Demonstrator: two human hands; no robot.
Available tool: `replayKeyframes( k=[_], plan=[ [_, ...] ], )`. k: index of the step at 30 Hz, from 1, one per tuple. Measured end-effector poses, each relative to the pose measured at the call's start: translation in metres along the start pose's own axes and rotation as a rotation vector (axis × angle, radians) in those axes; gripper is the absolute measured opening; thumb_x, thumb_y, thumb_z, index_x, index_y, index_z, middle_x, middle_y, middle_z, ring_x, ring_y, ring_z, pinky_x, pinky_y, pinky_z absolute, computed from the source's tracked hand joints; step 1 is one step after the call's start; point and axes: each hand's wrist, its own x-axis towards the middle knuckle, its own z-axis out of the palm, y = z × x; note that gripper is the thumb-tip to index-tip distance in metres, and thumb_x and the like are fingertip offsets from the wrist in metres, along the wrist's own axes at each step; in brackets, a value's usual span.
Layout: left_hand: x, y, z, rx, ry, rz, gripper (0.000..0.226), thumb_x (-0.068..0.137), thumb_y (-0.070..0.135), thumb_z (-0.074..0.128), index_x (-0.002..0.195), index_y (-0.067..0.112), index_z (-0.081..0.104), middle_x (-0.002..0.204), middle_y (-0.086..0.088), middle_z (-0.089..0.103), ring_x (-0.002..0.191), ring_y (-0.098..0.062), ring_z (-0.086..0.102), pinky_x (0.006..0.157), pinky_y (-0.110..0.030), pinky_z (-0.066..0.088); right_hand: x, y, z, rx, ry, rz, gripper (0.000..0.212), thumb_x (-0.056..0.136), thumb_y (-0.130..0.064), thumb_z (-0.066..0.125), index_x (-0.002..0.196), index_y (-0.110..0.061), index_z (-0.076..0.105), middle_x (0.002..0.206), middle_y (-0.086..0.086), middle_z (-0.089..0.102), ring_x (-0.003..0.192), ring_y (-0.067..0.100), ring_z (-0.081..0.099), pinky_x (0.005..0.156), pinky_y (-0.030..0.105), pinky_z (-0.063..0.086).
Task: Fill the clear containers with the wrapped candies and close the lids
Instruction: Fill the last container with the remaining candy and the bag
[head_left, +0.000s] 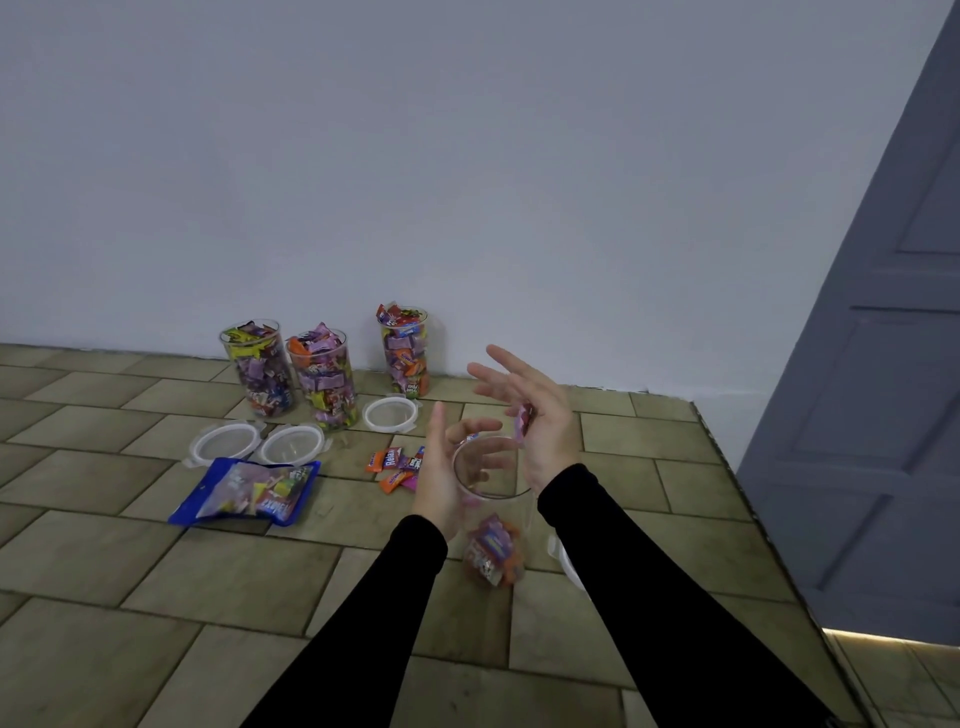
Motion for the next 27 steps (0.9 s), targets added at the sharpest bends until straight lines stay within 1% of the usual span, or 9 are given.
replayKeyframes(
  k=[3,7,10,14,17,20,22,24,27],
  plan=[
    [0.001,-0.002,0.0,-0.014,0.009,0.011,0.069,0.093,0.062,0.026,0.081,0.008,0.067,0.073,-0.016,0.071,0.06,-0.026,0.062,0.06,-0.034,0.034,-0.004,-0.001,0.003,-0.125,0.005,-0.029,0.045,0.07,-0.046,0.05,0.1,-0.021,0.074,0.108,-0.004,0.072,0.107,0.016,0.064,0.093,0.038,0.034],
    [0.003,-0.002,-0.002,0.0,-0.004,0.008,0.07,0.091,0.064,0.026,0.083,0.009,0.067,0.077,-0.016,0.071,0.066,-0.027,0.064,0.065,-0.036,0.035,-0.005,-0.004,0.006,-0.148,0.025,-0.018,0.045,0.065,-0.053,0.048,0.085,-0.023,0.074,0.103,-0.001,0.073,0.101,0.02,0.066,0.084,0.033,0.036],
    [0.003,0.0,-0.002,0.046,-0.028,0.004,0.072,0.085,0.07,0.029,0.088,0.01,0.068,0.084,-0.013,0.073,0.072,-0.023,0.066,0.062,-0.035,0.034,-0.002,-0.012,0.007,-0.166,0.028,-0.019,0.027,0.076,-0.037,0.052,0.082,-0.019,0.071,0.095,0.0,0.074,0.092,0.023,0.065,0.074,0.024,0.041],
    [0.007,0.011,-0.012,0.089,0.028,0.03,0.074,0.095,0.064,0.02,0.096,0.006,0.067,0.096,-0.011,0.073,0.089,-0.026,0.064,0.075,-0.037,0.043,0.004,-0.028,0.021,-0.152,0.046,0.019,0.019,0.094,-0.005,0.047,0.093,-0.007,0.066,0.091,0.009,0.066,0.08,0.017,0.054,0.044,0.008,0.04],
    [0.009,0.022,-0.031,0.25,0.164,0.063,0.053,0.102,0.046,0.03,0.093,0.009,0.068,0.09,-0.007,0.071,0.078,-0.018,0.061,0.059,-0.024,0.049,0.004,-0.018,0.047,-0.241,0.044,-0.066,0.018,0.09,-0.003,0.052,0.087,-0.015,0.065,0.079,0.002,0.064,0.066,0.006,0.054,0.057,0.012,0.045],
    [0.005,0.026,-0.06,0.445,0.229,0.11,0.022,0.103,0.016,0.039,0.102,0.011,0.061,0.085,-0.001,0.065,0.064,-0.003,0.062,0.051,-0.014,0.048,-0.005,0.015,0.077,-0.456,-0.019,-0.126,0.017,0.089,-0.013,0.053,0.084,-0.026,0.063,0.084,-0.003,0.067,0.074,0.012,0.061,0.07,0.026,0.052],
    [0.006,0.024,-0.087,0.634,0.232,0.107,0.015,0.101,0.01,0.042,0.111,0.014,0.053,0.089,0.004,0.057,0.072,0.0,0.06,0.058,-0.008,0.048,-0.011,0.041,0.092,-0.531,-0.044,-0.081,0.017,0.092,-0.009,0.05,0.092,-0.021,0.062,0.093,0.003,0.066,0.08,0.014,0.063,0.075,0.024,0.052],
    [0.013,0.019,-0.118,0.875,0.209,0.133,0.014,0.096,0.01,0.052,0.107,0.011,0.059,0.099,0.003,0.061,0.088,-0.007,0.061,0.071,-0.011,0.048,-0.012,0.07,0.099,-0.597,-0.023,-0.019,0.024,0.087,-0.004,0.048,0.102,-0.015,0.063,0.102,0.008,0.063,0.092,0.022,0.062,0.086,0.034,0.051],
    [0.025,0.011,-0.148,1.173,0.148,0.123,0.027,0.093,0.022,0.055,0.118,0.016,0.062,0.117,-0.006,0.061,0.113,-0.023,0.054,0.098,-0.037,0.042,-0.005,0.11,0.09,-1.038,0.07,0.064,0.036,0.083,-0.011,0.049,0.117,-0.022,0.058,0.12,0.004,0.054,0.115,0.024,0.047,0.097,0.037,0.035]
  ],
)
